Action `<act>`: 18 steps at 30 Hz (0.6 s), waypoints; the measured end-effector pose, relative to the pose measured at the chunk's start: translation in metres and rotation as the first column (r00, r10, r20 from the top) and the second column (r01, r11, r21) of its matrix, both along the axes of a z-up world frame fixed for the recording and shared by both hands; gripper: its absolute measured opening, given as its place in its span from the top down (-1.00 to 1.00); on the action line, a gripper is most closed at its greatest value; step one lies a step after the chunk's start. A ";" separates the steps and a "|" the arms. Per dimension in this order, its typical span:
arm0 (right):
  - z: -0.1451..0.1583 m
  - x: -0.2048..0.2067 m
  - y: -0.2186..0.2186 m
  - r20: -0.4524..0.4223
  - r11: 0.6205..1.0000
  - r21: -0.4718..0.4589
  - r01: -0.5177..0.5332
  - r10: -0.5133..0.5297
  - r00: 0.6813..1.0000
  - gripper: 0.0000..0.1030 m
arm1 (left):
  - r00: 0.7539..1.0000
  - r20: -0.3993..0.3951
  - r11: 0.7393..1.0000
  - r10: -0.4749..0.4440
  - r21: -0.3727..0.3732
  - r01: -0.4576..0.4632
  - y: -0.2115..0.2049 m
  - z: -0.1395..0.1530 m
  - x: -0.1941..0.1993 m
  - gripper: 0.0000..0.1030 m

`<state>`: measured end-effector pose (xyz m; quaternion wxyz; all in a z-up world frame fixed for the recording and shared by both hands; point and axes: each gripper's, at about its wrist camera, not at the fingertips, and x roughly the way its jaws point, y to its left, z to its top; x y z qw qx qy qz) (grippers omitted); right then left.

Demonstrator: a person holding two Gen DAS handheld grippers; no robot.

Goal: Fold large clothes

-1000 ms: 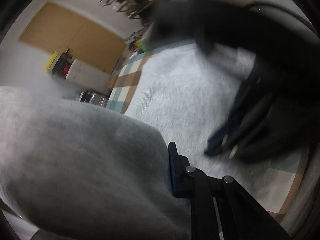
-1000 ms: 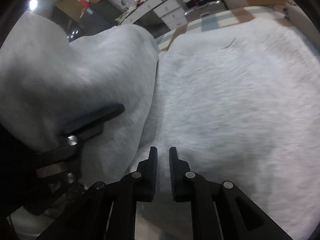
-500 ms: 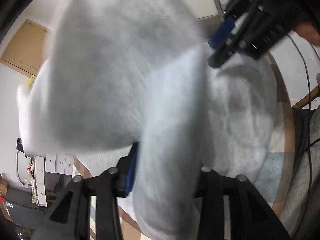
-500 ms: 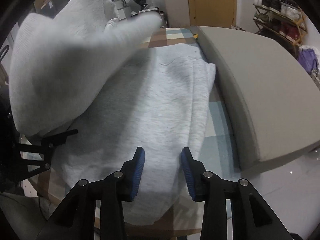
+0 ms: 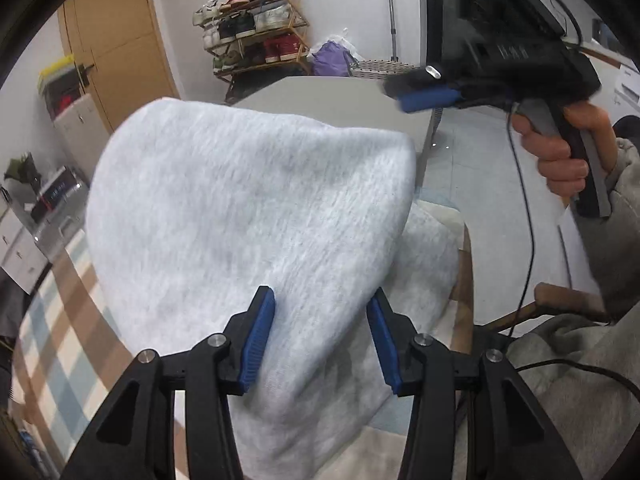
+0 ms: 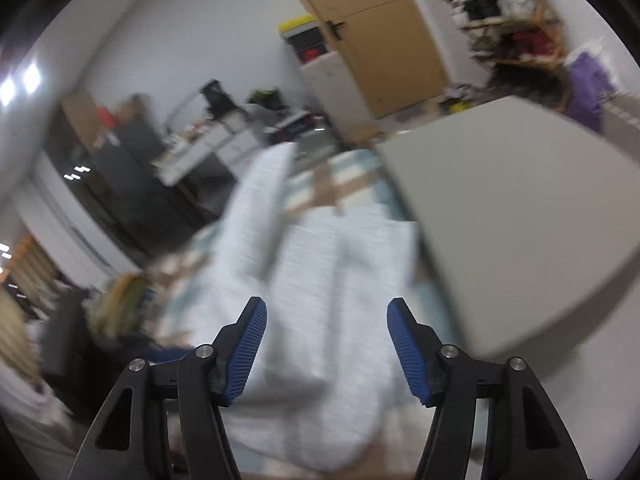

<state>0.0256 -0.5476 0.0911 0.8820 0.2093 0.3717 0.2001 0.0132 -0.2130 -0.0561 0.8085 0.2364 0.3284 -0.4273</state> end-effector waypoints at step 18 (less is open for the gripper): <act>-0.092 0.112 0.036 -0.338 0.975 0.208 -0.077 0.145 0.930 -0.40 | 0.996 -0.094 0.997 0.001 -0.080 -0.009 0.012 0.011 0.027 0.20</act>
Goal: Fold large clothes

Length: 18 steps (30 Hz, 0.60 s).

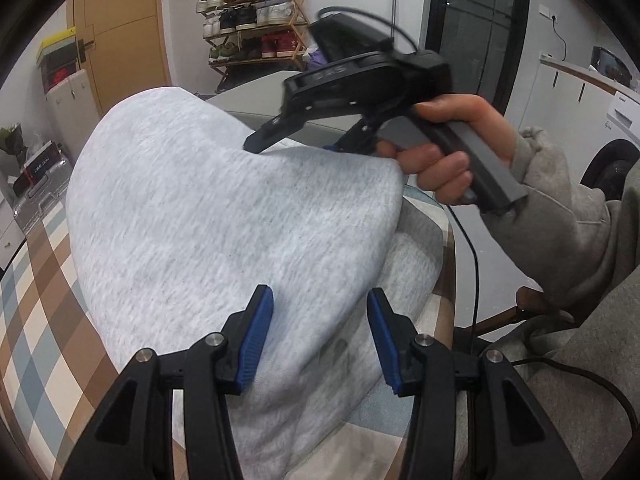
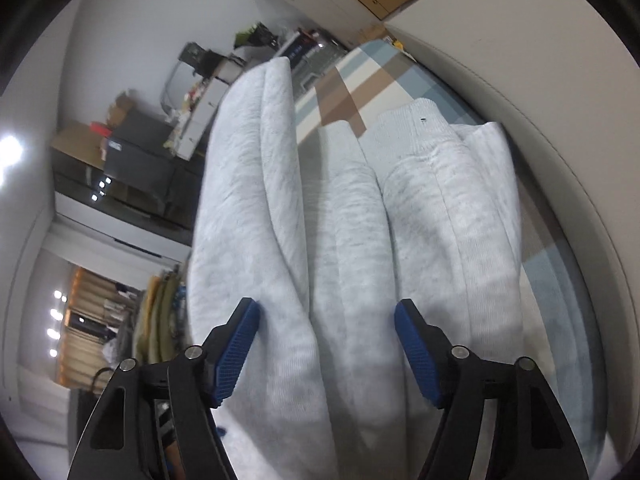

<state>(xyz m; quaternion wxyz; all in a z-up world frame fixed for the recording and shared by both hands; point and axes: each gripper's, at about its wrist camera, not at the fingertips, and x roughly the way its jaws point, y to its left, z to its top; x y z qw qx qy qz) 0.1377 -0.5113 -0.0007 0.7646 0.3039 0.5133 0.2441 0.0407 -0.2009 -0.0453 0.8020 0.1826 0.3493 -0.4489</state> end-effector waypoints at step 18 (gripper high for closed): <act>0.123 -0.076 0.029 0.443 0.994 -0.089 -0.059 0.092 0.892 0.84 | 0.985 0.101 0.946 0.141 -0.308 -0.104 0.071 0.079 -0.031 0.15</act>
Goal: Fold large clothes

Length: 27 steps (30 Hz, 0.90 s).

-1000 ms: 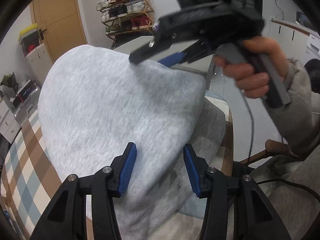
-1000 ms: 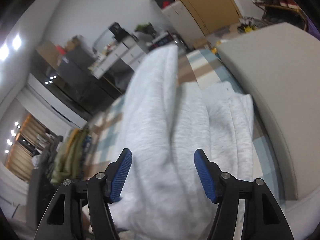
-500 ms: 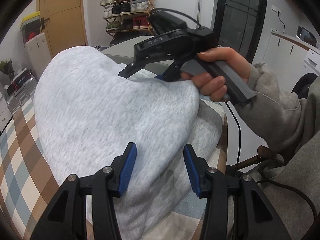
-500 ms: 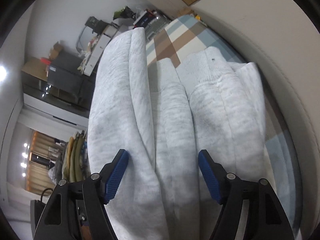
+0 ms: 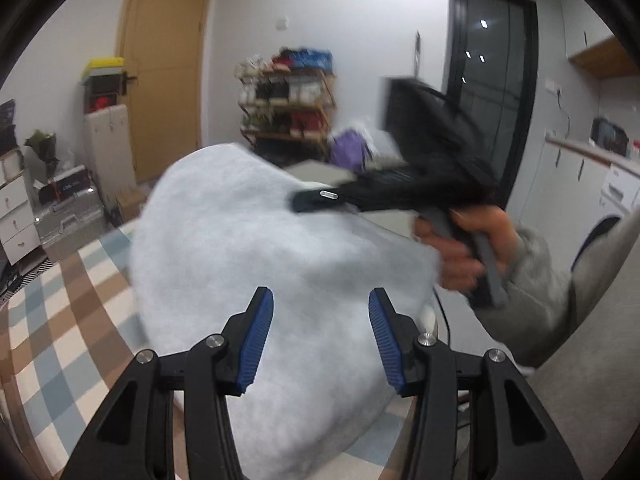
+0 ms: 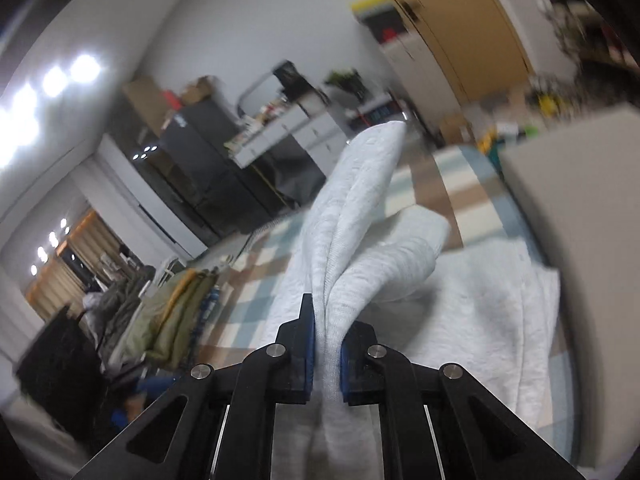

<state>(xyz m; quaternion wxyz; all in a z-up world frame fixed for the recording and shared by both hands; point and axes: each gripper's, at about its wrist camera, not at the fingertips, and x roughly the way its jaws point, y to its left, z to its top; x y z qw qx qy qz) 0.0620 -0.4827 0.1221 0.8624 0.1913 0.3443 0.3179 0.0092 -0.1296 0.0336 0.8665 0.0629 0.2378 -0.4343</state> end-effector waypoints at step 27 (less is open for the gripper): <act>-0.118 -0.026 -0.060 -0.268 0.936 -0.277 0.216 -0.291 0.918 0.60 | 0.907 -0.236 0.937 0.348 0.079 -0.339 0.013 -0.072 0.067 -0.03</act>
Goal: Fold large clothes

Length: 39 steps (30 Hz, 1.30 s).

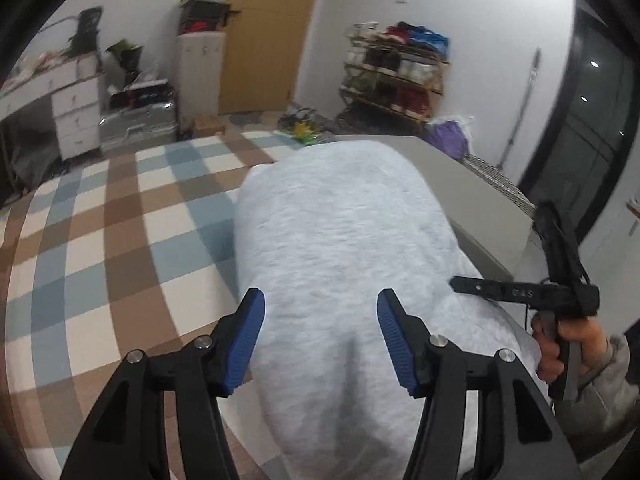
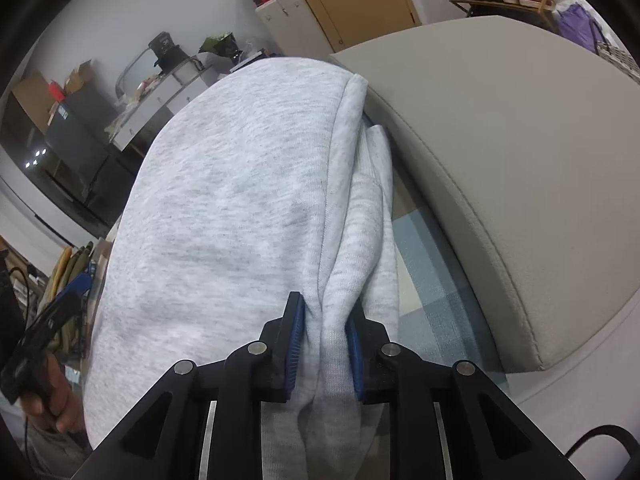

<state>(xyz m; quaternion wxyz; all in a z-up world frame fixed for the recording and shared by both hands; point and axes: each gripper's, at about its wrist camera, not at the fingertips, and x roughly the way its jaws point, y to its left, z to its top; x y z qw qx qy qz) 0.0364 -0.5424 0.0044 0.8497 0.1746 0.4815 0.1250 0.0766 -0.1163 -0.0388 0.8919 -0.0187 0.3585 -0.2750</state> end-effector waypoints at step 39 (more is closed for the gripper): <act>0.012 0.072 0.179 -0.010 0.942 0.081 -0.325 0.327 0.945 0.61 | 0.972 -0.009 0.917 0.236 0.333 -0.219 0.086 -0.033 0.035 0.36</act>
